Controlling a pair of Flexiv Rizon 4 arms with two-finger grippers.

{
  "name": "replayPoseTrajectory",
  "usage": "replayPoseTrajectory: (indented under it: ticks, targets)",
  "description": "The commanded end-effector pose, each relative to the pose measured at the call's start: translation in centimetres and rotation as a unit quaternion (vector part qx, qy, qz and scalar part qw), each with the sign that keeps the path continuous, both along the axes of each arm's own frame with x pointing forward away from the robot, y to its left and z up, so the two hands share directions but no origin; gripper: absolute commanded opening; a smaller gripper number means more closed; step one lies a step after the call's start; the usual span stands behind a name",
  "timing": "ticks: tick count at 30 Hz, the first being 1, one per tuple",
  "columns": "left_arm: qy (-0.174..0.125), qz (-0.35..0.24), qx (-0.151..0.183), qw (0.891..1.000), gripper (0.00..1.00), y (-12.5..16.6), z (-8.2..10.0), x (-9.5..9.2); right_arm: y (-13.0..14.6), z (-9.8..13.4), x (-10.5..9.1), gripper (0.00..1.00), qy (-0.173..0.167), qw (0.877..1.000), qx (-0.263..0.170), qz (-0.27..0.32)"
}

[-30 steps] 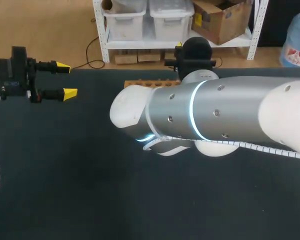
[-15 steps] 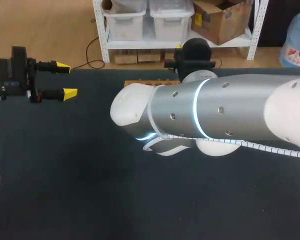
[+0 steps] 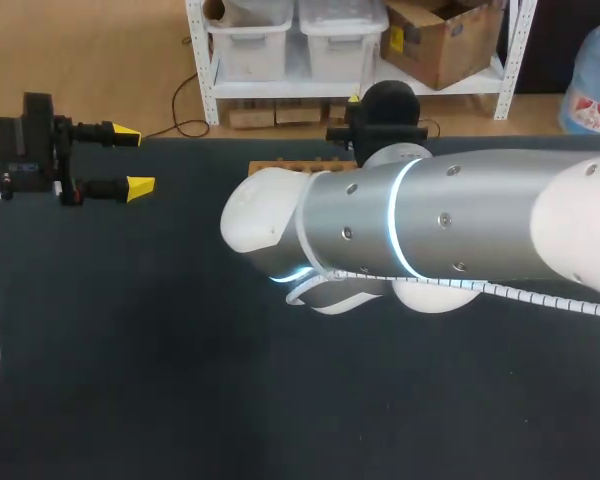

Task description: Grasp the test tube, adjust it, and insert it.

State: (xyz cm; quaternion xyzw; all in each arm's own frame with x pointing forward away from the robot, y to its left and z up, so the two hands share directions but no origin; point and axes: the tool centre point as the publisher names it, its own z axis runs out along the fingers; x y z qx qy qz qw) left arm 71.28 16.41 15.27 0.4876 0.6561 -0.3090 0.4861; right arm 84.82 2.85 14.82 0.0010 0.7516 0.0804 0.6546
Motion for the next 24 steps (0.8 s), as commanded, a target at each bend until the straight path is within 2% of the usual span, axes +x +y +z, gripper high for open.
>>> replayPoseTrajectory:
  ticks: [1, 24]
  targets:
    - [-0.003, 0.001, -0.002, 1.0, 1.0, 0.1, -0.2, -0.1, -0.1, -0.1, -0.4, 0.0, 0.006, 1.0, 0.0, 0.002]
    - [-0.003, 0.001, -0.002, 1.0, 1.0, 0.1, -0.2, -0.1, 0.6, -2.7, -0.5, 0.0, 0.038, 0.999, 0.011, -0.001]
